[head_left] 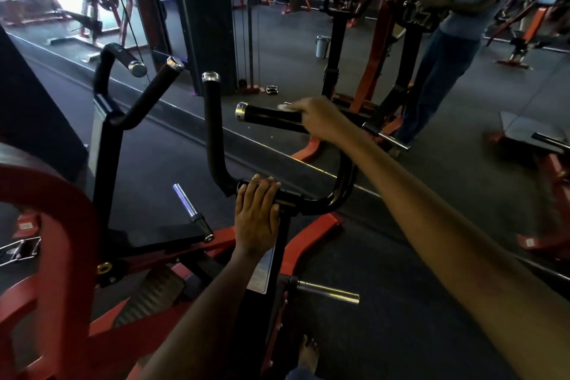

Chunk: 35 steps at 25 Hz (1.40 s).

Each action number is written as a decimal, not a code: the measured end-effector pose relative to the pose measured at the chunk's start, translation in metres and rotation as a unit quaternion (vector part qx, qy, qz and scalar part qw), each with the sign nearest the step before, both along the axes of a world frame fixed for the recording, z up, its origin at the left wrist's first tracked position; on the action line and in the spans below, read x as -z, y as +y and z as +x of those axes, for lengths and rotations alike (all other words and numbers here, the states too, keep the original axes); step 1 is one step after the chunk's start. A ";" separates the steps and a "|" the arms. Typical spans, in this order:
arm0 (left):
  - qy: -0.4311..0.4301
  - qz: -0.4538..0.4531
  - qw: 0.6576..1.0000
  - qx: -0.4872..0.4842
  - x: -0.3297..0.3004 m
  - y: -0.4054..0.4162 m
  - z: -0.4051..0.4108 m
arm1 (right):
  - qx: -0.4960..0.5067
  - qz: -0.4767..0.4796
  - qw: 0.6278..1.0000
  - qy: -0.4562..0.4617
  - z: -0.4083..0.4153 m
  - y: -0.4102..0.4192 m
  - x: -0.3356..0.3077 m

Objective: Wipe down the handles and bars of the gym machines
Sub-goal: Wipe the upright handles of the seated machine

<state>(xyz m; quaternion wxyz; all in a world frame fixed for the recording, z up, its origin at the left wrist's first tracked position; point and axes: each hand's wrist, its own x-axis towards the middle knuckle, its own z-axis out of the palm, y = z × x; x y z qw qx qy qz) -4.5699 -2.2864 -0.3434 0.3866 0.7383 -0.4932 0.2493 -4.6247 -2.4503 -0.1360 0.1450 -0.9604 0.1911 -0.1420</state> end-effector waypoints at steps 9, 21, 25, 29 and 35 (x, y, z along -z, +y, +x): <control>0.002 0.013 1.000 0.001 -0.004 0.002 -0.003 | 0.123 0.337 0.907 -0.220 -0.086 -0.027 0.045; -0.014 0.000 1.000 -0.003 -0.007 0.001 -0.005 | 0.209 0.245 0.852 -0.412 -0.105 0.005 0.077; -0.008 0.007 1.000 -0.001 -0.007 0.003 -0.005 | 0.019 -0.036 0.978 -0.203 -0.102 0.025 0.096; -0.016 0.003 1.000 -0.005 -0.006 0.002 -0.005 | 0.056 -0.046 0.979 -0.193 -0.129 0.082 0.165; -0.017 0.007 1.000 -0.007 -0.006 0.003 -0.006 | 0.027 -0.208 0.973 -0.101 -0.119 0.036 0.101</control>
